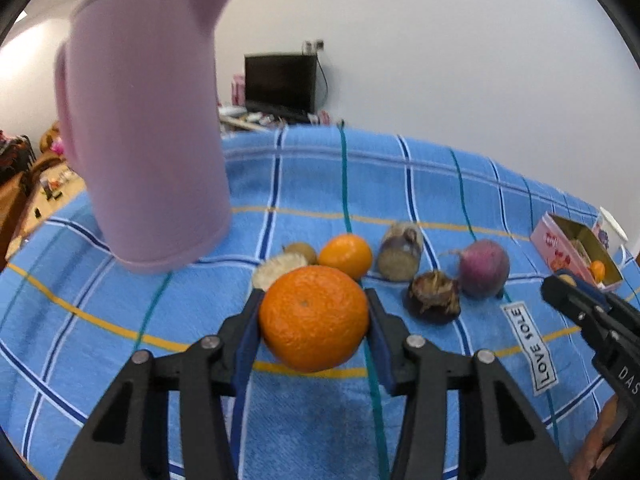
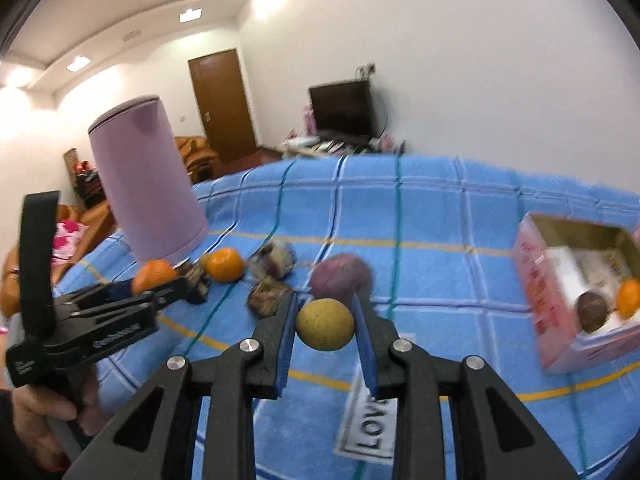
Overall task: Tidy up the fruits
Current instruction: 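Grasp the large orange with the left tool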
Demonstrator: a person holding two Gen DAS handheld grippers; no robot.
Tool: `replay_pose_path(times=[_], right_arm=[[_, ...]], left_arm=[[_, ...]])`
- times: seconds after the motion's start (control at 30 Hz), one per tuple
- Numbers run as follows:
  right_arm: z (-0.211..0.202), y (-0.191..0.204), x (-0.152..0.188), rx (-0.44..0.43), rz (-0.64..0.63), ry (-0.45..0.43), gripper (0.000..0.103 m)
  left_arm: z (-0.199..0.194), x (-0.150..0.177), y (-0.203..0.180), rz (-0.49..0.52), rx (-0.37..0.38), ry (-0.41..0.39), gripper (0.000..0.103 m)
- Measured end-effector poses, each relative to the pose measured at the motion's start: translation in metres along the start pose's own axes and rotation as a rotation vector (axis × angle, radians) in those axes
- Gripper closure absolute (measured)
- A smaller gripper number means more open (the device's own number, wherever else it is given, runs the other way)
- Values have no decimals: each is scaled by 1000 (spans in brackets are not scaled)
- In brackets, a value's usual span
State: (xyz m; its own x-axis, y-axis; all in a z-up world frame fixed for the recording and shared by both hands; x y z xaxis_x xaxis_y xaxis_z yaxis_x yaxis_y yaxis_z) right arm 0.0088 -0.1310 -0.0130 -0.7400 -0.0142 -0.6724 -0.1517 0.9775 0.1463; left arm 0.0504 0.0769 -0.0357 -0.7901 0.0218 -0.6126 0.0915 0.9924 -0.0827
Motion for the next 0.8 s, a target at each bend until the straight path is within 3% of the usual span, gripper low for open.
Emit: replay_pose_path(times=[0.13,0.3,0.8], right_arm=[[-6,2,-3,75,-30,-65,73],[-11,3,-5,113,-62,-86,73],[-27,-37,-2,120,-6,-88,73]], left_arm=[[-10,1,-7,11,-25,-56,53],[-16,2,-21,38,-37,-70,53],[-42,3,-52,61,-36,-120,53]])
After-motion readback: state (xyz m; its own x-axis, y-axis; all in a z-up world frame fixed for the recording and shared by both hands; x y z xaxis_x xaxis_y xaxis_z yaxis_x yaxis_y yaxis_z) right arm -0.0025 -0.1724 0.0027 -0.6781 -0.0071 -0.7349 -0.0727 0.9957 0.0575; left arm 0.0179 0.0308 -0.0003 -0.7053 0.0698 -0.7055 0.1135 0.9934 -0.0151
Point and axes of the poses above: each gripper's, at about its wrist camera, not at the fingertips, and z roughly the way its jaws point, y to its left, x to its underside, the point moved 2 cm from there along z, roughly the way its jaws point, and after that the axes turned 13 degrees about y, right-handed, at the moved point
